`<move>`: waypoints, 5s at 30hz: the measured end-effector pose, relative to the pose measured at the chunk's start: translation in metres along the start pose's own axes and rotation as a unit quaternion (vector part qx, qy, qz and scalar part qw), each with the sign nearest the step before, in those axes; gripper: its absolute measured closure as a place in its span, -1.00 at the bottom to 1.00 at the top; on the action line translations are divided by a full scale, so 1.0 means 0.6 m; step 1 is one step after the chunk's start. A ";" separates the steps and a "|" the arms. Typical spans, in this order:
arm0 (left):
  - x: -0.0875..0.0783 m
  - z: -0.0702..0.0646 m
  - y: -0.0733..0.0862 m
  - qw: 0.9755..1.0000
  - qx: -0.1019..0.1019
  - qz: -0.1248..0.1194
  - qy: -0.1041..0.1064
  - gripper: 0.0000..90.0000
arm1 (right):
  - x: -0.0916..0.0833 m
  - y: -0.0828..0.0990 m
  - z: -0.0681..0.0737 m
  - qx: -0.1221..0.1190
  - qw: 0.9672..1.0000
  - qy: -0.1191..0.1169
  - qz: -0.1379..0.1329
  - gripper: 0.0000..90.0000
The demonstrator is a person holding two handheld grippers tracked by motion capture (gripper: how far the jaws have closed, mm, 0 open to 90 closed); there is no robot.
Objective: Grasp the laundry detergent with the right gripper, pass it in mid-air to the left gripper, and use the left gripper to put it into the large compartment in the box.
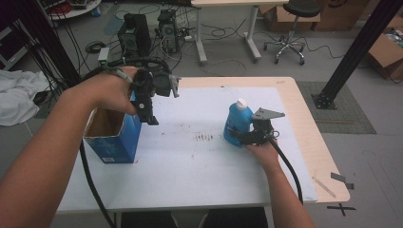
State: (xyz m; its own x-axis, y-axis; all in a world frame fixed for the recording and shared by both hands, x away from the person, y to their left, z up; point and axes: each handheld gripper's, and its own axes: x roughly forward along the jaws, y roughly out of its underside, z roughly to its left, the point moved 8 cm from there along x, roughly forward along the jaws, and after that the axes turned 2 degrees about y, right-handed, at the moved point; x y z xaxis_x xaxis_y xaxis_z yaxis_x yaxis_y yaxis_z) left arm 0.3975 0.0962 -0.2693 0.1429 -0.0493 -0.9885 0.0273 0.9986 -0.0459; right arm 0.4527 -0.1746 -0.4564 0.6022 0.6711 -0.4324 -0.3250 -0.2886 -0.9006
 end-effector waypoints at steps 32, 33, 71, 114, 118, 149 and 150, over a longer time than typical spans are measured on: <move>0.008 -0.001 -0.002 1.000 0.002 0.004 0.003 -0.99 | -0.002 0.001 0.004 -0.009 1.000 0.010 -0.010 -0.50; 0.008 -0.001 -0.002 1.000 0.002 0.004 0.003 -0.99 | -0.002 0.001 0.004 -0.012 1.000 0.010 -0.011 -0.45; 0.002 -0.008 -0.024 1.000 0.008 0.004 0.010 -0.99 | -0.046 -0.057 0.054 -0.072 0.995 -0.062 -0.002 0.03; 0.047 -0.091 -0.096 0.997 0.059 0.027 0.052 -1.00 | 0.011 -0.083 0.288 -0.173 0.945 -0.277 0.018 0.03; 0.056 -0.097 -0.100 0.996 0.059 0.026 0.057 -1.00 | 0.020 -0.087 0.305 -0.177 0.944 -0.280 0.014 0.03; 0.086 -0.110 -0.082 0.998 0.035 0.010 0.045 -0.83 | 0.051 -0.097 0.345 -0.180 0.941 -0.285 0.020 0.03; 0.087 -0.110 -0.082 0.998 0.035 0.010 0.041 -0.83 | 0.051 -0.098 0.345 -0.179 0.941 -0.286 0.021 0.03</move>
State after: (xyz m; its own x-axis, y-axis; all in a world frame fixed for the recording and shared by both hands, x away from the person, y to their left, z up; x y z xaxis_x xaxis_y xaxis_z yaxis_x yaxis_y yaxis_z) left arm 0.3383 0.0459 -0.3280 0.0625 -0.0246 -0.9977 0.0948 0.9953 -0.0186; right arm 0.3389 0.0043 -0.4078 0.0710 0.8823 -0.4653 -0.0109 -0.4658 -0.8848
